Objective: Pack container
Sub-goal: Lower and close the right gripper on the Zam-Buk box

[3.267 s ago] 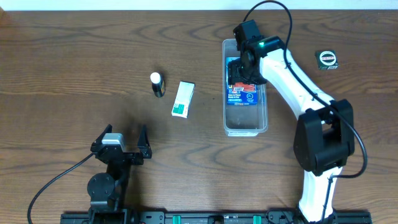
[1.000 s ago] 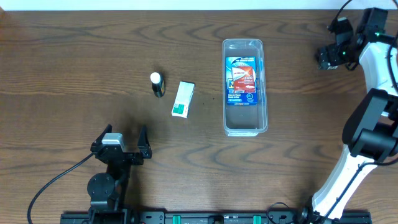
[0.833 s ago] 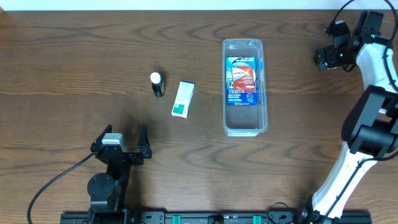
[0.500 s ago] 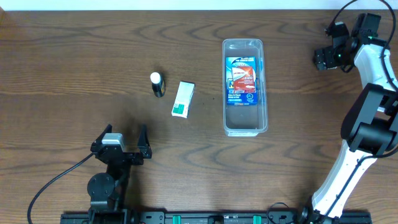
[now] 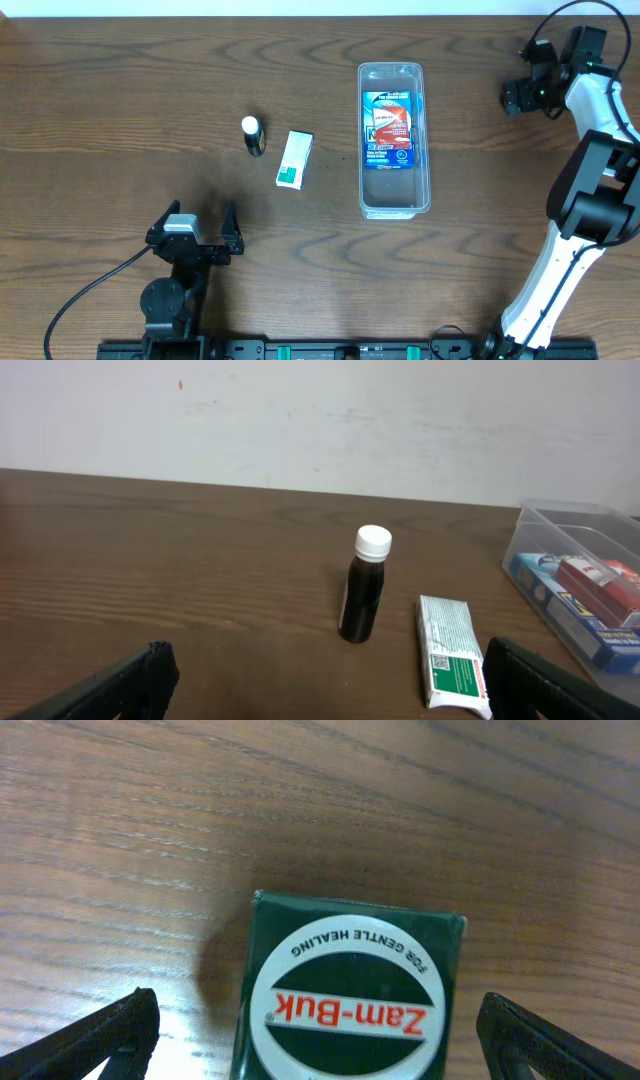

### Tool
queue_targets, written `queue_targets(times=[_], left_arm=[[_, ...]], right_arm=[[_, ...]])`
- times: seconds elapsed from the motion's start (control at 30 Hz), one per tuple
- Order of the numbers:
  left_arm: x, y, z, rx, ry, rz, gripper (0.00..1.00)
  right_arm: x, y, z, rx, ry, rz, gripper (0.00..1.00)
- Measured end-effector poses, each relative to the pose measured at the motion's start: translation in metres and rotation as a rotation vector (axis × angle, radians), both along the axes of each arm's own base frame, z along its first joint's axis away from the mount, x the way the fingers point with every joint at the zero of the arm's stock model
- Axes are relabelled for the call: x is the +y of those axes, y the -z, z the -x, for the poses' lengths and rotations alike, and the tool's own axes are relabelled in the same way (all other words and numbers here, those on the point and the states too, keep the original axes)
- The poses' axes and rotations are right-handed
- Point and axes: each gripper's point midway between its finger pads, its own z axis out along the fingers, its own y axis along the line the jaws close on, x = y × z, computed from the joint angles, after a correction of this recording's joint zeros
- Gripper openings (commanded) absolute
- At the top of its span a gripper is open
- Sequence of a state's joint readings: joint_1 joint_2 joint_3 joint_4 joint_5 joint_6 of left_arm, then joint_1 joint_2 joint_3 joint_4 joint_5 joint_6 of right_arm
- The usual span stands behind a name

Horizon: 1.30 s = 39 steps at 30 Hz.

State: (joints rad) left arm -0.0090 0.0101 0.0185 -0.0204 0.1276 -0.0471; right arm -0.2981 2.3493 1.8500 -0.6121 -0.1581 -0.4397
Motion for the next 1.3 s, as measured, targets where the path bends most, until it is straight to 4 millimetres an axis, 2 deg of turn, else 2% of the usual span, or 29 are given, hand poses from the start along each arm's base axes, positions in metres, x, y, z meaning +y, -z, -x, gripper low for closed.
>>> queue_targets(times=[0.73,1.07,1.3], left_arm=[[0.000,0.000,0.000,0.000,0.000,0.000,0.98],[0.000,0.000,0.000,0.000,0.000,0.000,0.98],[0.000,0.000,0.000,0.000,0.000,0.000,0.98]], right_arm=[[-0.001,0.002,0.001,0.005,0.034,-0.018,0.98],[-0.017,0.002,0.007,0.011,0.067,-0.023,0.99],[-0.016,0.003,0.007,0.009,0.063,-0.031,0.99]])
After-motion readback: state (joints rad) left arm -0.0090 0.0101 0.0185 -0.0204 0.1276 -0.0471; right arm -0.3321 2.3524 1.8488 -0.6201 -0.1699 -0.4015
